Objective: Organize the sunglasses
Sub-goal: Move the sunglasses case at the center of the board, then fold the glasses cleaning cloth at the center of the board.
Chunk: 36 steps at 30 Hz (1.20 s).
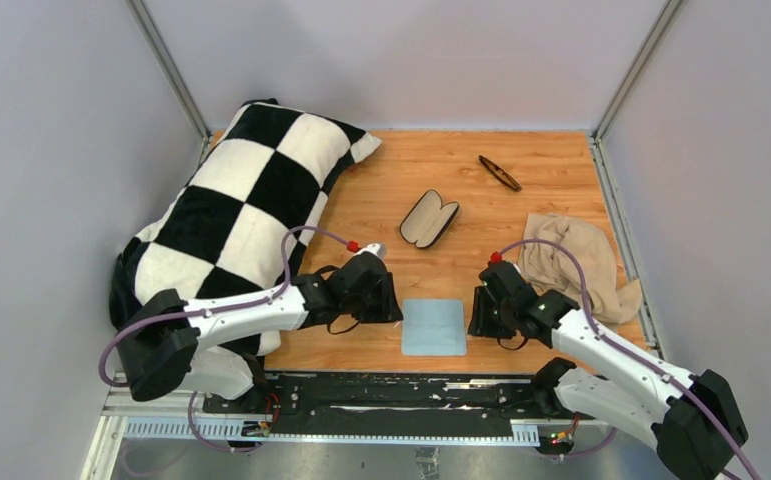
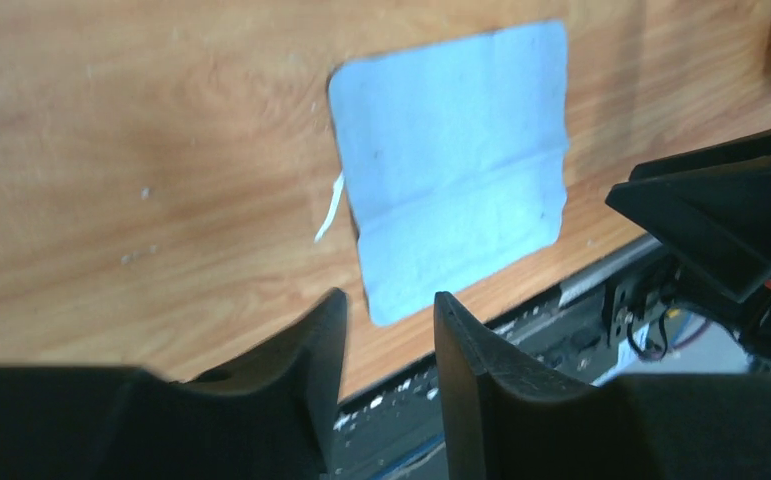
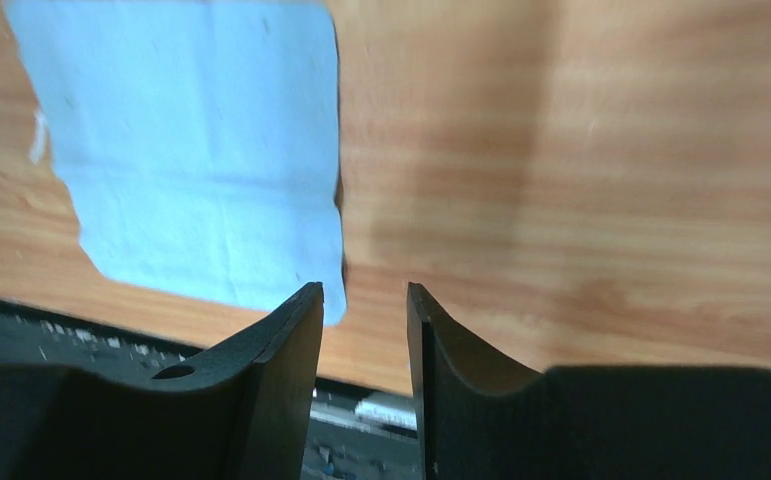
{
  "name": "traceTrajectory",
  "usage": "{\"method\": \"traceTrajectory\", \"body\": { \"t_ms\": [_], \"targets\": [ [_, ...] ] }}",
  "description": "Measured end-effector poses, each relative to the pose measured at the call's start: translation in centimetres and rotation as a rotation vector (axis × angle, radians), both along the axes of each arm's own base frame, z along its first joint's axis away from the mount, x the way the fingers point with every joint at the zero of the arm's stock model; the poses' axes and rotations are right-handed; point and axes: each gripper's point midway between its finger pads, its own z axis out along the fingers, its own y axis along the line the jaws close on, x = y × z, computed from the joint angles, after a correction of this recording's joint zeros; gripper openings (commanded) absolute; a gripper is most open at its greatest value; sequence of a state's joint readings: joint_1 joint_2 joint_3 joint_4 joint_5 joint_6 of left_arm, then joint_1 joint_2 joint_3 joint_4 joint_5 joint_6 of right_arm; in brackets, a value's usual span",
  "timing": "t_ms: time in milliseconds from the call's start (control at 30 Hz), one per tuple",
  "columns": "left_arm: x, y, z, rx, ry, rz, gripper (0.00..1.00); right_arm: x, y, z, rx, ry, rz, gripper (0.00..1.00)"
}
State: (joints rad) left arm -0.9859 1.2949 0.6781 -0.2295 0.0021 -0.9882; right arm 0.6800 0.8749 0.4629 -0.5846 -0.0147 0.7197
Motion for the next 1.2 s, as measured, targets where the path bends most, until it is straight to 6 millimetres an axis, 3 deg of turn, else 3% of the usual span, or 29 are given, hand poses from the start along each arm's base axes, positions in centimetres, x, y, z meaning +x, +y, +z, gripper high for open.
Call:
{"method": "traceTrajectory", "body": {
  "t_ms": [100,267,467,833,967,1200],
  "targets": [
    [1.8,-0.8,0.2,0.045,-0.07,-0.023,0.46,2.6,-0.1,1.2,-0.032,-0.066,-0.017,0.41],
    [4.5,-1.6,-1.3,0.107,-0.087,-0.044,0.48,6.1,0.1,1.5,-0.08,-0.092,-0.013,0.38],
    [6.2,-1.3,-3.4,0.156,-0.065,-0.07,0.47,8.5,0.9,0.8,-0.11,-0.089,0.042,0.36],
    [6.1,-2.5,-5.0,0.165,-0.03,-0.149,0.36,9.0,3.0,-1.3,-0.079,0.003,0.156,0.34],
    [6.2,-2.7,-5.1,0.158,-0.023,-0.153,0.29,9.0,3.3,-1.5,-0.071,0.006,0.17,0.28],
    [6.4,-2.6,-5.2,0.156,-0.013,-0.15,0.27,9.3,3.5,-1.3,-0.059,-0.005,0.171,0.19]
  ]
}}
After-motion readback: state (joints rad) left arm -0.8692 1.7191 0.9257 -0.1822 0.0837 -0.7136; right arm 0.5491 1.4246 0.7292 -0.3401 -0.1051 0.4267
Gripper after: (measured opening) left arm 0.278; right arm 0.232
